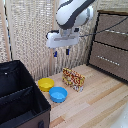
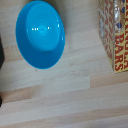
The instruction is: Kindly move your gripper toward the top drawer's handle. With caution, hold the handle robustly using your gripper and pull open the top drawer. Let the handle go. Relocate your gripper to the bowl placed in the background. Gently hold the bowl using your gripper. Bring the gripper and the bowl to the ajar drawer. Softly release the bowl into it.
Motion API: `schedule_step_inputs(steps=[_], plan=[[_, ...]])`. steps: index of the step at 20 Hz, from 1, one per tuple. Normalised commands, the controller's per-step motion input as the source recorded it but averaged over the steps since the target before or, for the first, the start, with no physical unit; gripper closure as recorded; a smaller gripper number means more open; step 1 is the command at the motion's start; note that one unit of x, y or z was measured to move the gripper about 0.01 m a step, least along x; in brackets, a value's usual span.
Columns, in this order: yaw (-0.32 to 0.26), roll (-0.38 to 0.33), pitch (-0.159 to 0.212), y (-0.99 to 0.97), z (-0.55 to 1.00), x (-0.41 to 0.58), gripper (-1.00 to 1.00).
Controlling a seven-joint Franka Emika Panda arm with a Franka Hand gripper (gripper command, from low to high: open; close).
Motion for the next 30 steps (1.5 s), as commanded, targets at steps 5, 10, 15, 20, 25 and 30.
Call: schedule_step_inputs(steps=[5, 10, 15, 20, 25, 30], plan=[[0.206, -0.280, -0.014, -0.05, 0.05, -0.016, -1.00], [0.178, -0.325, -0.016, -0.07, 0.06, -0.046, -1.00], [0.175, -0.329, -0.011, -0.07, 0.06, -0.045, -1.00], [0.169, -0.333, -0.008, -0.08, 0.05, -0.032, -1.00], [0.167, -0.332, -0.005, -0.07, 0.06, -0.023, -1.00], [0.145, -0.330, 0.000, -0.05, 0.11, 0.000, -1.00]])
